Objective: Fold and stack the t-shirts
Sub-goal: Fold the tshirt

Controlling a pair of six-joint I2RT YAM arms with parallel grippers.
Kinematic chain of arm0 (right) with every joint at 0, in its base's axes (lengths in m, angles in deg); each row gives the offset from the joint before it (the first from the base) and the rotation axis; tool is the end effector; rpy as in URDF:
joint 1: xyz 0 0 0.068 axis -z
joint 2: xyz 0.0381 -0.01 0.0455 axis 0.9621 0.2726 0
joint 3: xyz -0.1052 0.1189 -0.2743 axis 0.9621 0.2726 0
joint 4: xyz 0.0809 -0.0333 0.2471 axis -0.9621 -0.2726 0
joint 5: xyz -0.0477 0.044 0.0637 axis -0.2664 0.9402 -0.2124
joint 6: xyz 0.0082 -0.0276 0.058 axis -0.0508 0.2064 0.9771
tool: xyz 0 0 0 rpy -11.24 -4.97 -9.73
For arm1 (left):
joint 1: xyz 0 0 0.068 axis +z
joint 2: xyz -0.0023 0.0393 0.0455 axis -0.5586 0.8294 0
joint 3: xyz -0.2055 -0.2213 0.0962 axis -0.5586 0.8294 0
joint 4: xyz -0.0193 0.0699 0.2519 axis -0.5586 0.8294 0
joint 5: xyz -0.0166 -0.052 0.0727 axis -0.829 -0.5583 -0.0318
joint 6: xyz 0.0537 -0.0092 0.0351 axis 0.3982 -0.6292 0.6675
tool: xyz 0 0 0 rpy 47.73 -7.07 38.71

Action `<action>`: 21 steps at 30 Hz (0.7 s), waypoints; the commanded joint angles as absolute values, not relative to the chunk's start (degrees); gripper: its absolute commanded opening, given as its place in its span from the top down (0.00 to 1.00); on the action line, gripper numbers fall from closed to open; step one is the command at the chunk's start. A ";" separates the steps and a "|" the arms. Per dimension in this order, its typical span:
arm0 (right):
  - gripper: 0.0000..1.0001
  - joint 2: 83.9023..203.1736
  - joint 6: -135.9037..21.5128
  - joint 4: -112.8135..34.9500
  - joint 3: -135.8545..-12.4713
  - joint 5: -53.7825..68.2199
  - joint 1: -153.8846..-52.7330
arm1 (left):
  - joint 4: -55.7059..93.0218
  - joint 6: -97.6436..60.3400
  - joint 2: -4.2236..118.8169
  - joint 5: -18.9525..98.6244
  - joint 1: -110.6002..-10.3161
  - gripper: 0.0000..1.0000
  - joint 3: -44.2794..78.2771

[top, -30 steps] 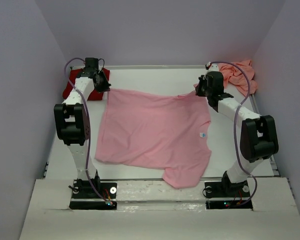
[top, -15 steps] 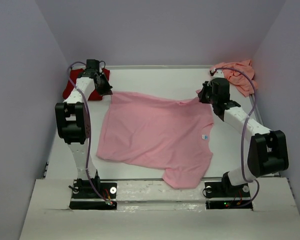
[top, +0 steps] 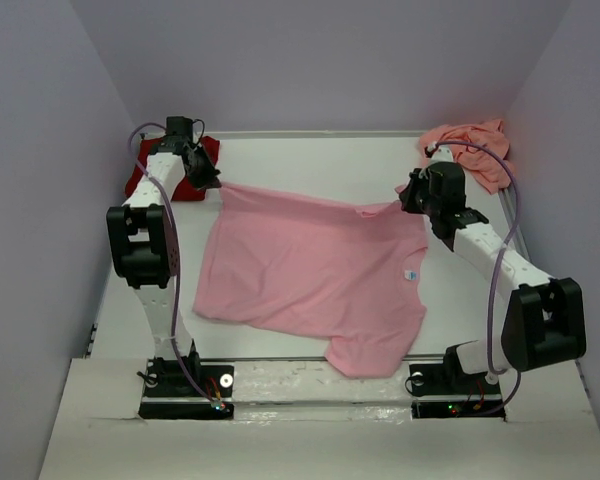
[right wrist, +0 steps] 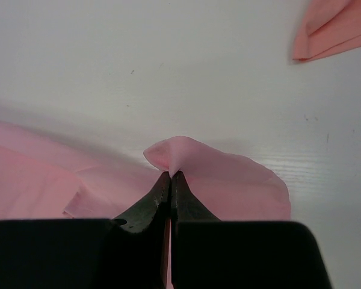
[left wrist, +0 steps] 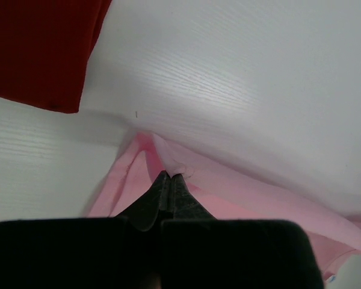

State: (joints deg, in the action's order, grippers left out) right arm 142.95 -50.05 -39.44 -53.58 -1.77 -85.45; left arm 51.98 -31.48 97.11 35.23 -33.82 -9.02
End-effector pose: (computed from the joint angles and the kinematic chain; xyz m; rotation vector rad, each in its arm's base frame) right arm 0.3220 0.0629 0.3117 0.0627 2.0423 0.2525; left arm 0.4866 -0.0100 0.2867 -0.4155 2.4019 -0.4638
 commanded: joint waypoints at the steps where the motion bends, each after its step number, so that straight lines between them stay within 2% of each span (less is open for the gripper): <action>1: 1.00 138.84 -50.03 -40.71 -52.23 -2.62 -85.17 | 52.84 -31.86 94.57 33.34 -31.68 1.00 -8.75; 21: 1.00 129.88 -45.64 -49.23 -46.26 -0.86 -85.69 | 52.22 -32.12 95.97 28.06 -30.79 1.00 -5.75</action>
